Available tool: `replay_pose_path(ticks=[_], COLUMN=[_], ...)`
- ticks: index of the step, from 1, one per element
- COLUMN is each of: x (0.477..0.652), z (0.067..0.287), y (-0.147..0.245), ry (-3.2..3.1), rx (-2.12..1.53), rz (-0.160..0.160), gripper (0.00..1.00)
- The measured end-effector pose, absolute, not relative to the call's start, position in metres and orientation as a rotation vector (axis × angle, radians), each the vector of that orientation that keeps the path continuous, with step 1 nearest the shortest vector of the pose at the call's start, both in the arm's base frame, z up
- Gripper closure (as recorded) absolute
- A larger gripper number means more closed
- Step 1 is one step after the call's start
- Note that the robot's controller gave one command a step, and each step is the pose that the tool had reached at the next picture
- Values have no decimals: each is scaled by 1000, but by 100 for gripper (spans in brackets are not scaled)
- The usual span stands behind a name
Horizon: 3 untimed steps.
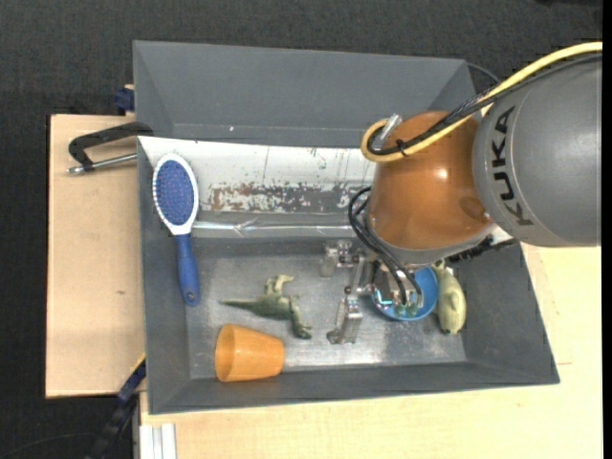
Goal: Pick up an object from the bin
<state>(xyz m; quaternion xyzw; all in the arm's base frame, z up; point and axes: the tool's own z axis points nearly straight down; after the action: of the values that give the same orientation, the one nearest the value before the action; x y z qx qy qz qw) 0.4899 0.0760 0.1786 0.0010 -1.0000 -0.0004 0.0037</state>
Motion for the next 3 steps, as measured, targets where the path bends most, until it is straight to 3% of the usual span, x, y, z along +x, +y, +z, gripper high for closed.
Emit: replay_pose_path(ticks=[1, 2, 3], x=[532, 534, 542], z=[88, 94, 312], y=[135, 133, 127], ry=[-3140, -3147, -3145], rx=[-39, -47, -259], rz=[-5, -7, -9], gripper=[0, 100, 100])
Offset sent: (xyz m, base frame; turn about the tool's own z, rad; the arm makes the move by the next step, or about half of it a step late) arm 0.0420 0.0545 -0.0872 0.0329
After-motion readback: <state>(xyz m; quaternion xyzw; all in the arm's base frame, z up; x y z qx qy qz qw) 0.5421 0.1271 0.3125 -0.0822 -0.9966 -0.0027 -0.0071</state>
